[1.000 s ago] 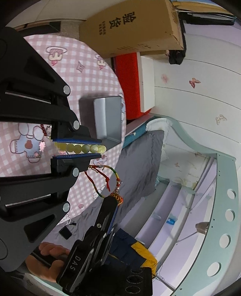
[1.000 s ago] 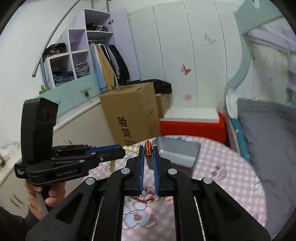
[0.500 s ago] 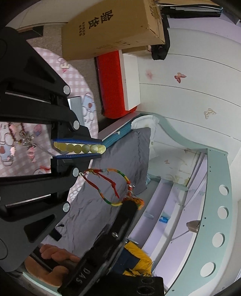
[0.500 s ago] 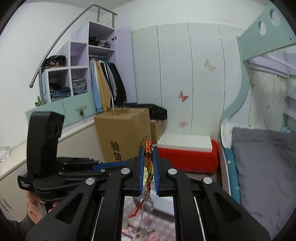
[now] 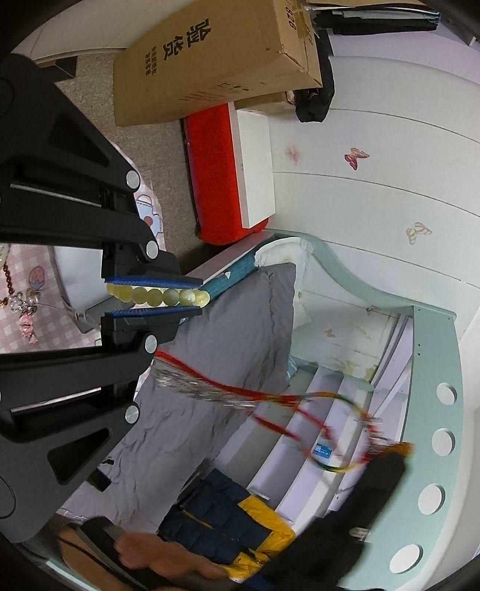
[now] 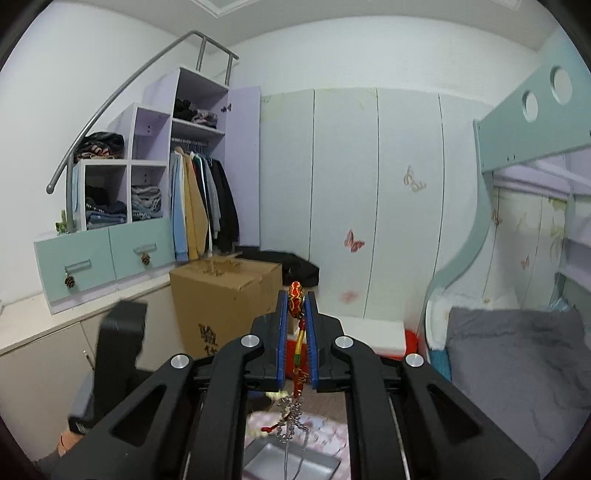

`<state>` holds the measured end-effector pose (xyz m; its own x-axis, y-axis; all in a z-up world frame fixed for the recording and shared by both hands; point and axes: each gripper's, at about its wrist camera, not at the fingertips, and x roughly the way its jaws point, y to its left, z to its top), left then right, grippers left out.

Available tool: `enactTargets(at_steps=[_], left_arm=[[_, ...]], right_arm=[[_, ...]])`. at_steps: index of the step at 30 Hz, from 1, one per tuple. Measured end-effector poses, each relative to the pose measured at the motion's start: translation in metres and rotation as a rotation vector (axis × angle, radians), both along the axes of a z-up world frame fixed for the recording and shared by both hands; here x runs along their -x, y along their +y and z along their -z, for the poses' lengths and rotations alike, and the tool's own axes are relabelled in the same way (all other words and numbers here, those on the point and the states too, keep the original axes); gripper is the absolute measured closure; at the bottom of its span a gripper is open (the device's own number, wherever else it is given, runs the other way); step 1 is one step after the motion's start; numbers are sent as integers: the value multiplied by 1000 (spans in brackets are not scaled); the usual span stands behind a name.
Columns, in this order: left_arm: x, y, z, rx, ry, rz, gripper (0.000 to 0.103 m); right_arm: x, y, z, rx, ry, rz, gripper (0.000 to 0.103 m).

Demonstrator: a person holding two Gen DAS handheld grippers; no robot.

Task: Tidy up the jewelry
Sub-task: 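Carry both bracelets over the tin box and open both tools to drop them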

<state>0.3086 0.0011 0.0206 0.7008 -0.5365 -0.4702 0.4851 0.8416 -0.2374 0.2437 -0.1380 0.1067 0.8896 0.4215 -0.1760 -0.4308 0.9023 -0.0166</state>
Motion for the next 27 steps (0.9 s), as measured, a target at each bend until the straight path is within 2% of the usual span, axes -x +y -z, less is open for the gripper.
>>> enactTargets(at_steps=[6, 11, 16, 24, 27], left_arm=[[-6, -1, -13, 8, -25, -8, 94], [-18, -5, -1, 3, 8, -9, 94], [-36, -12, 35, -24, 93, -4, 94], [-59, -22, 112, -113, 272, 7, 93], [-63, -23, 131, -142, 320, 6, 93]], right_arm=[[-7, -1, -19, 0, -47, 4, 96], [-18, -3, -9, 10, -20, 4, 96], [-32, -2, 40, 19, 94, -15, 96], [-51, -5, 124, 16, 319, -31, 96], [-56, -6, 158, 17, 406, -20, 95]])
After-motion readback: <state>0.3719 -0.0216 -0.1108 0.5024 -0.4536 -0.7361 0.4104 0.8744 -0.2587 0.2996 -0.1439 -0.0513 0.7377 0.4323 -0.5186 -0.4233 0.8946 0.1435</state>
